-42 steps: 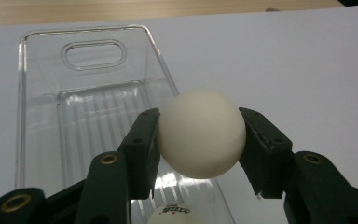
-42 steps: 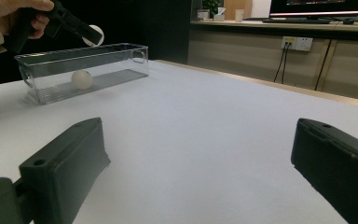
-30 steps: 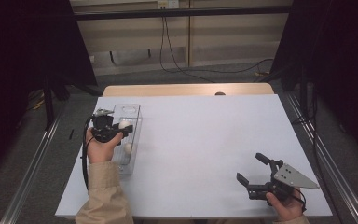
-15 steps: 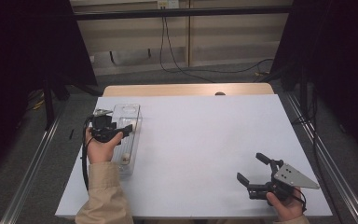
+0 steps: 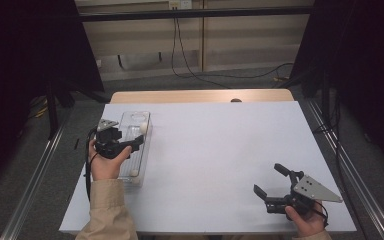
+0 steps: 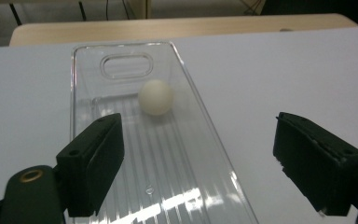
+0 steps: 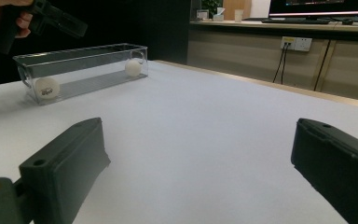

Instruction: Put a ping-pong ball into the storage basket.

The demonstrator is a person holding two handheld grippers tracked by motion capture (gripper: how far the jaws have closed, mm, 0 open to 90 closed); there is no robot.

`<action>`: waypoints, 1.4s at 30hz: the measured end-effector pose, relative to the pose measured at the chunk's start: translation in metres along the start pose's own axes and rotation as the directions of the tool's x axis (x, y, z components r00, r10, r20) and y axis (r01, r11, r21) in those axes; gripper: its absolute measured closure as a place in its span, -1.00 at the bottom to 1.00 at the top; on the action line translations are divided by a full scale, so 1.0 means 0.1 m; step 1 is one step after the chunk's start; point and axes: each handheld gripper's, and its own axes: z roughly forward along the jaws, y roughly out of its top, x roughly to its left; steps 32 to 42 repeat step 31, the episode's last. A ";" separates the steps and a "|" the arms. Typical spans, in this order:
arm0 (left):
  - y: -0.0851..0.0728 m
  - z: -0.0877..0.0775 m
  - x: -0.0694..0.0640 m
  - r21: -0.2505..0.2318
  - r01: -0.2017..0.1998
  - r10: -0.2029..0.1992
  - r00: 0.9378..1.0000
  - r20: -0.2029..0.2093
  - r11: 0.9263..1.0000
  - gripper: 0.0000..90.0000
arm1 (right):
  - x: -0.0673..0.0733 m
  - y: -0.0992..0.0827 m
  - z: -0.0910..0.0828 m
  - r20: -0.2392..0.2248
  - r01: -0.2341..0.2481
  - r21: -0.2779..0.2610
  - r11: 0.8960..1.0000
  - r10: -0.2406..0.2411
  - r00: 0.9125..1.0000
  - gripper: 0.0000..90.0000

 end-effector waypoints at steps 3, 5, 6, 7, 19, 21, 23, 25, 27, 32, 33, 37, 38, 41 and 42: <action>-0.05 -0.06 -0.02 -0.014 -0.007 0.007 1.000 -0.003 1.000 -0.66 | 0.00 0.00 -0.01 0.001 -0.001 0.000 1.000 0.001 1.000 -0.95; -0.07 -0.09 -0.03 -0.028 -0.003 0.003 1.000 0.007 1.000 -0.68 | -0.01 0.00 -0.02 0.001 -0.004 -0.002 1.000 0.004 1.000 -0.95; -0.07 -0.10 -0.05 -0.034 -0.004 0.004 1.000 0.011 0.999 -0.68 | -0.01 0.00 -0.02 0.002 -0.004 -0.002 1.000 0.004 1.000 -0.95; -0.08 -0.11 -0.06 -0.042 -0.007 0.007 1.000 0.012 0.999 -0.70 | -0.01 0.00 -0.01 0.001 -0.002 -0.001 1.000 0.002 1.000 -0.95; -0.32 -0.19 -0.20 -0.116 -0.017 0.022 0.999 0.044 0.993 -0.76 | 0.00 -0.01 -0.01 0.002 0.001 0.004 1.000 -0.001 1.000 -0.95; -0.38 -0.19 -0.23 -0.132 -0.029 0.036 0.998 0.053 0.991 -0.77 | 0.00 -0.01 -0.01 0.002 0.000 0.004 1.000 0.000 1.000 -0.95; -0.43 -0.21 -0.26 -0.148 -0.057 0.065 0.997 0.047 0.987 -0.78 | 0.00 -0.01 0.00 0.001 0.000 0.005 1.000 0.000 1.000 -0.95; -0.49 -0.23 -0.28 -0.167 -0.062 0.071 0.996 0.047 0.984 -0.79 | 0.00 -0.01 -0.01 -0.001 0.004 0.008 1.000 -0.004 1.000 -0.95; -0.55 -0.25 -0.28 -0.177 -0.066 0.075 0.996 0.043 0.982 -0.80 | 0.00 -0.01 0.00 -0.003 0.004 0.009 1.000 -0.004 1.000 -0.95; -0.64 -0.27 -0.28 -0.164 -0.052 0.064 0.996 0.067 0.985 -0.83 | -0.01 -0.02 0.01 -0.002 0.005 0.012 1.000 -0.005 1.000 -0.95; -0.64 -0.27 -0.28 -0.164 -0.052 0.064 0.996 0.067 0.985 -0.83 | -0.01 -0.02 0.01 -0.002 0.005 0.012 1.000 -0.005 1.000 -0.95; -0.64 -0.27 -0.28 -0.164 -0.052 0.064 0.996 0.067 0.985 -0.83 | -0.01 -0.02 0.01 -0.002 0.005 0.012 1.000 -0.005 1.000 -0.95; -0.64 -0.27 -0.28 -0.164 -0.052 0.064 0.996 0.067 0.985 -0.83 | -0.01 -0.02 0.01 -0.002 0.005 0.012 1.000 -0.005 1.000 -0.95; -0.64 -0.27 -0.28 -0.164 -0.052 0.064 0.996 0.067 0.985 -0.83 | -0.01 -0.02 0.01 -0.002 0.005 0.012 1.000 -0.005 1.000 -0.95; -0.64 -0.27 -0.28 -0.164 -0.052 0.064 0.996 0.067 0.985 -0.83 | -0.01 -0.02 0.01 -0.002 0.005 0.012 1.000 -0.005 1.000 -0.95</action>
